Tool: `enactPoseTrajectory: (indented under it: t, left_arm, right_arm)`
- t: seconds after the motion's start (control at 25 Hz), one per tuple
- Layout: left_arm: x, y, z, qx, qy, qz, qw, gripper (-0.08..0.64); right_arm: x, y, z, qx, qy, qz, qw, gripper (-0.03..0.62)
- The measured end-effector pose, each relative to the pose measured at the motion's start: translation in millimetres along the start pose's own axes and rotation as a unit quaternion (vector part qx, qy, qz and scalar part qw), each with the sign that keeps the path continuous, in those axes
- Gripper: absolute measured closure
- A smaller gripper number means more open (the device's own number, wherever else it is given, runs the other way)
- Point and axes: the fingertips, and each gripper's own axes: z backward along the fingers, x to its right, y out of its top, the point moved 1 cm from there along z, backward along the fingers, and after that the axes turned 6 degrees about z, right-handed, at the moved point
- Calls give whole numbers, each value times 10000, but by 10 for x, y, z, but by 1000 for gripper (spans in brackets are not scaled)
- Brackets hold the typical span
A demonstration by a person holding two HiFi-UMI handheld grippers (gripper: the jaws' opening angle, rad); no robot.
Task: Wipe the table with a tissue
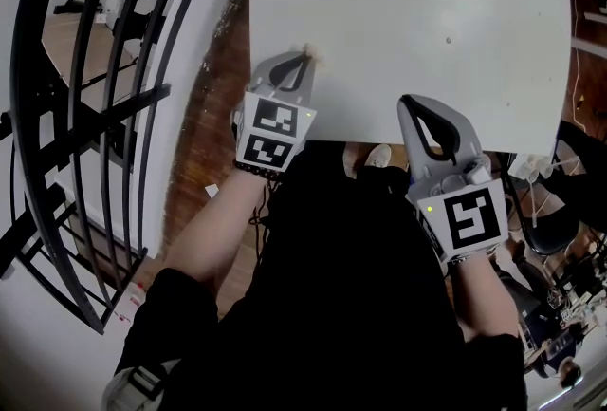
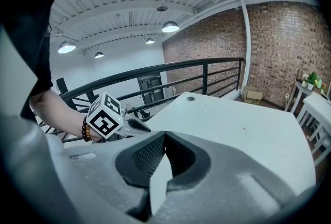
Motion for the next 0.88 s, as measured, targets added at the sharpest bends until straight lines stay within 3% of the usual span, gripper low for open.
enactPoseTrajectory:
  t: [0.88]
  left_arm:
    - [-193, 3, -225, -374, 270, -18, 9989, 526]
  right_arm:
    - [131, -14, -123, 135, 191, -104, 9997, 601]
